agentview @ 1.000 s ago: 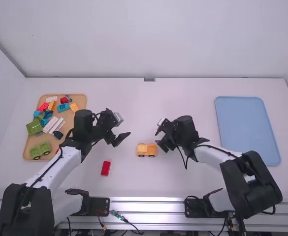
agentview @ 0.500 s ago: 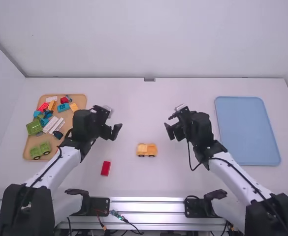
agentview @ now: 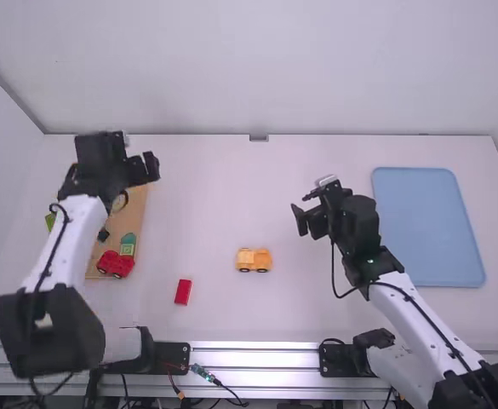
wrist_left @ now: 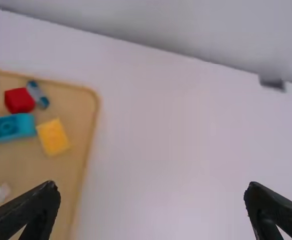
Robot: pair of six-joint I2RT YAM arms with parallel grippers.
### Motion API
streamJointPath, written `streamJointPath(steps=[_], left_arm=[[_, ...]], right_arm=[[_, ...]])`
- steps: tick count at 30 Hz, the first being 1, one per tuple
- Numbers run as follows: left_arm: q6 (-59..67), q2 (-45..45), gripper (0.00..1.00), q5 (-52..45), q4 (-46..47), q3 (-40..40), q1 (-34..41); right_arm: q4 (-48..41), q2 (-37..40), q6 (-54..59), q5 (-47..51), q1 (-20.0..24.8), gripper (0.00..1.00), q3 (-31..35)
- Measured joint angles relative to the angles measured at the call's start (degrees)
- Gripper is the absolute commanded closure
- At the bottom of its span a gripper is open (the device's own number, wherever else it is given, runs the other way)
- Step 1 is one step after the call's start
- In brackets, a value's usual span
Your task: Assemble lego blocks to make yellow taxi
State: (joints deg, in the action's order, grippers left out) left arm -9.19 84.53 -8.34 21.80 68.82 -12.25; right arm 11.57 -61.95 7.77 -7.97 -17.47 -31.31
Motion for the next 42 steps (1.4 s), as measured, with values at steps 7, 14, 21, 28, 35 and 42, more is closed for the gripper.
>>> streamJointPath(steps=[7,14,21,28,35,42], left_arm=[[-7.06,27.89,0.07,0.13,20.37,31.15,-4.74],[-12.63,44.5,0.01,6.78,35.65,50.21,-5.14],[-14.23,48.61,0.0,9.29,37.09,52.15,-5.14],[-14.43,48.61,0.01,9.94,33.38,46.97,-5.16],[-15.26,48.65,0.08,9.92,28.11,42.34,-5.55],[-15.98,48.65,0.19,9.97,26.75,40.65,-6.99]], right_arm=[[0.33,0.0,-0.02,0.0,-0.04,0.01,0.0],[0.31,0.0,-0.09,0.0,-0.04,0.01,0.0],[0.31,0.0,-0.09,0.0,-0.04,0.01,0.0],[1.55,-0.31,0.0,0.0,-0.04,0.01,0.0],[2.84,-2.86,-0.09,0.02,-0.02,0.01,0.0],[2.89,-2.91,-0.09,0.04,-0.04,0.01,0.0]])
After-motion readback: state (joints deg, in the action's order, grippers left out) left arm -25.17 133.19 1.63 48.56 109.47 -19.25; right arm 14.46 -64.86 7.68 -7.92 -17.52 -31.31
